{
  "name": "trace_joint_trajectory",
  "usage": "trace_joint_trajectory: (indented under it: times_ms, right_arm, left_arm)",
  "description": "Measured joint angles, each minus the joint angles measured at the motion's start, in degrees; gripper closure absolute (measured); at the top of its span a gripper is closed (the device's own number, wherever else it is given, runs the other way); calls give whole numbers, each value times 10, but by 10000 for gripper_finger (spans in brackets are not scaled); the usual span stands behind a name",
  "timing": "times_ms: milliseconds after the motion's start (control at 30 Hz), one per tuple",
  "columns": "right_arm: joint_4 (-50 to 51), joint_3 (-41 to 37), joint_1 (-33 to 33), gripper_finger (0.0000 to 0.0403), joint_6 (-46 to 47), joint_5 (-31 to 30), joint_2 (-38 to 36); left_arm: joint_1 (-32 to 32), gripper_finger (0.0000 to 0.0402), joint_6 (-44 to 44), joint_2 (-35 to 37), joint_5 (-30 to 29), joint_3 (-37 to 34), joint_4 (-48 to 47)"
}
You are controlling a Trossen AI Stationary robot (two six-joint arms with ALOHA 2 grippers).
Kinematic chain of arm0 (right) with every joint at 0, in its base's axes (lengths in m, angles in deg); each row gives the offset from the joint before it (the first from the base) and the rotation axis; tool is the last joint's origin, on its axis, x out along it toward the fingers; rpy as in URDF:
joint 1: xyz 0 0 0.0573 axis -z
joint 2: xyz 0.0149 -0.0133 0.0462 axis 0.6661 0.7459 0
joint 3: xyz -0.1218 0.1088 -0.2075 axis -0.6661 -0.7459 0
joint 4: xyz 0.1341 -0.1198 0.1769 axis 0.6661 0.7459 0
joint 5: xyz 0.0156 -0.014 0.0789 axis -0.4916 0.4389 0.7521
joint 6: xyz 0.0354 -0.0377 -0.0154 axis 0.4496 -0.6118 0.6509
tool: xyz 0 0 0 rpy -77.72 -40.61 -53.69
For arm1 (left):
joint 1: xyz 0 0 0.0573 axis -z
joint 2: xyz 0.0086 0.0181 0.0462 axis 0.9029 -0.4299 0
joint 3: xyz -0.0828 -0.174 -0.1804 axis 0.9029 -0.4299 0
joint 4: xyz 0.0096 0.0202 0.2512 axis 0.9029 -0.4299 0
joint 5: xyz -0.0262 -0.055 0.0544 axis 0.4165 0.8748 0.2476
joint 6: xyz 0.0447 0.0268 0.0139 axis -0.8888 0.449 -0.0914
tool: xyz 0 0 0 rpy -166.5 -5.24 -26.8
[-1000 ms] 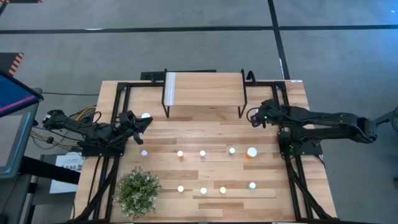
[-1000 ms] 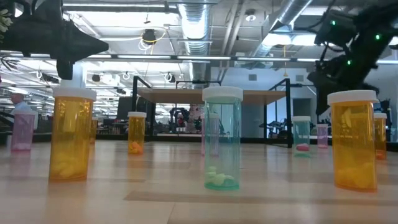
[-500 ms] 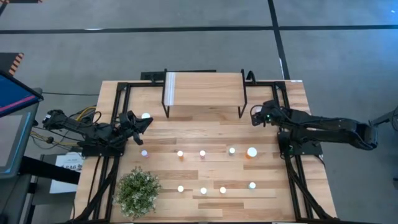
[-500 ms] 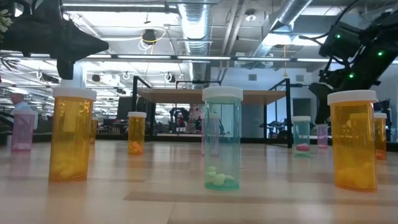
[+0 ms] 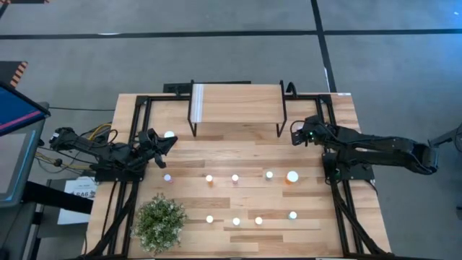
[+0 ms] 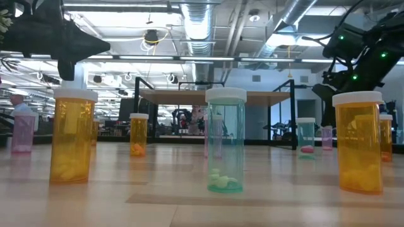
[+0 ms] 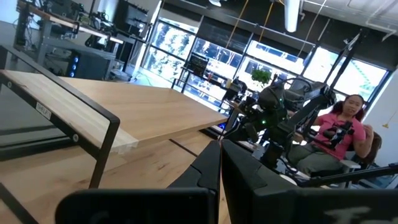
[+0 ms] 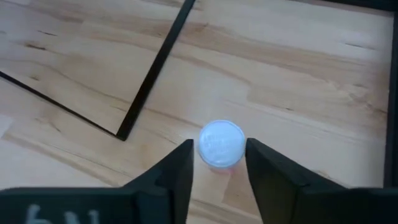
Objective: Pick and place medicine bottles onto shelf by color
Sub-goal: Put the small pink pill bottle on the shelf
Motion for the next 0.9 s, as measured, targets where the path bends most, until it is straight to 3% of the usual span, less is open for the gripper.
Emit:
trace_joint_trajectory:
  times_ms: [200, 400, 600, 733, 900]
  right_arm:
    - [-3, 0, 0, 290, 0, 0, 0]
    - [3, -1, 0, 303, -2, 0, -1]
    - [1, -1, 0, 302, -11, 0, -1]
    - [-7, -1, -5, 295, -81, 2, -1]
    - [-28, 12, -23, 255, -128, 10, 6]
  left_arm:
    - [0, 401, 0, 0, 0, 0, 0]
    - [0, 401, 0, 0, 0, 0, 0]
    - [0, 401, 0, 0, 2, 0, 0]
    - [0, 401, 0, 0, 3, 0, 0]
    - [0, 401, 6, 0, 3, 0, 0]
